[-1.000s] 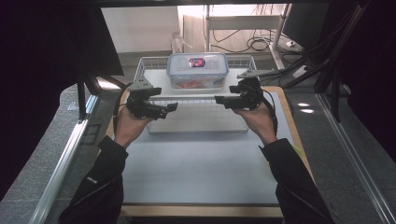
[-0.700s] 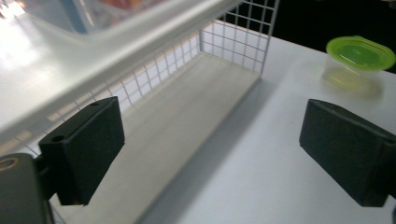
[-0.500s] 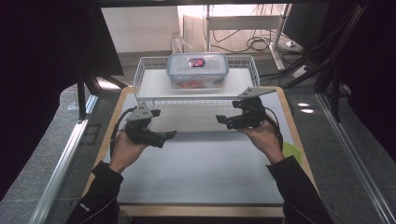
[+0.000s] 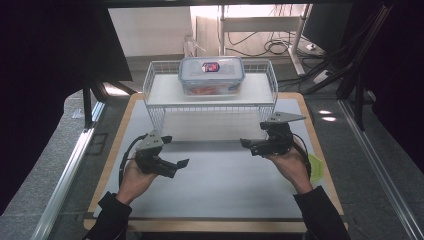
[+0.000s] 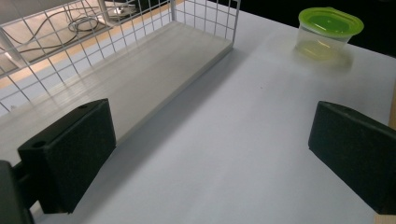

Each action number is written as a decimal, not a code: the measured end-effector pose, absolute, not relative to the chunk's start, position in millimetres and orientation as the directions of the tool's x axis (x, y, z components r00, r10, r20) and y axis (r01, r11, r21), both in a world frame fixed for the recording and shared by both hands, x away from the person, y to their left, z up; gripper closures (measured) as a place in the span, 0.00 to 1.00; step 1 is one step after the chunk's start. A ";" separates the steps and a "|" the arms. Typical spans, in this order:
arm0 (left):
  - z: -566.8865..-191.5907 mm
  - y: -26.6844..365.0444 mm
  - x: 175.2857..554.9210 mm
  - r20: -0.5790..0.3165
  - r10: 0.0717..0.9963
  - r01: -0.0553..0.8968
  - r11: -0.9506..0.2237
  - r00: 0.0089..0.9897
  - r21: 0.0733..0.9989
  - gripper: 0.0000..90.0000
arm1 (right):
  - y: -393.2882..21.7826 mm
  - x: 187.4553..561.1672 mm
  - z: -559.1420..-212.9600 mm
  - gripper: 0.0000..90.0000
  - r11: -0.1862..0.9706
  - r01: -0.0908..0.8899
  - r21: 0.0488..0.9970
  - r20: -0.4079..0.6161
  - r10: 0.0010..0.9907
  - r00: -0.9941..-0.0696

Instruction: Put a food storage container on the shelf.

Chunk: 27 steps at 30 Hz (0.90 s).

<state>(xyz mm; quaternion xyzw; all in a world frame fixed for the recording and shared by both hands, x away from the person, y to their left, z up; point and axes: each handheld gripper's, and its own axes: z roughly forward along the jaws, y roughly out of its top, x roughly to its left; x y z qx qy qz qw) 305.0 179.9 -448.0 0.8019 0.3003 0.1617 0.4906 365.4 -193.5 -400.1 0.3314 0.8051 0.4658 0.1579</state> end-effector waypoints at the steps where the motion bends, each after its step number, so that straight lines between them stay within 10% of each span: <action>1: -450.1 180.9 303.9 -0.038 0.640 0.324 -0.336 0.767 0.884 0.01 | -196.0 363.6 -403.2 0.05 0.347 0.389 0.854 0.054 0.684 -0.727; 27: -495.8 207.8 262.5 -0.071 0.736 0.394 -0.276 0.673 0.877 0.05 | -235.8 319.3 -435.9 0.05 0.344 0.386 0.856 0.038 0.703 -0.710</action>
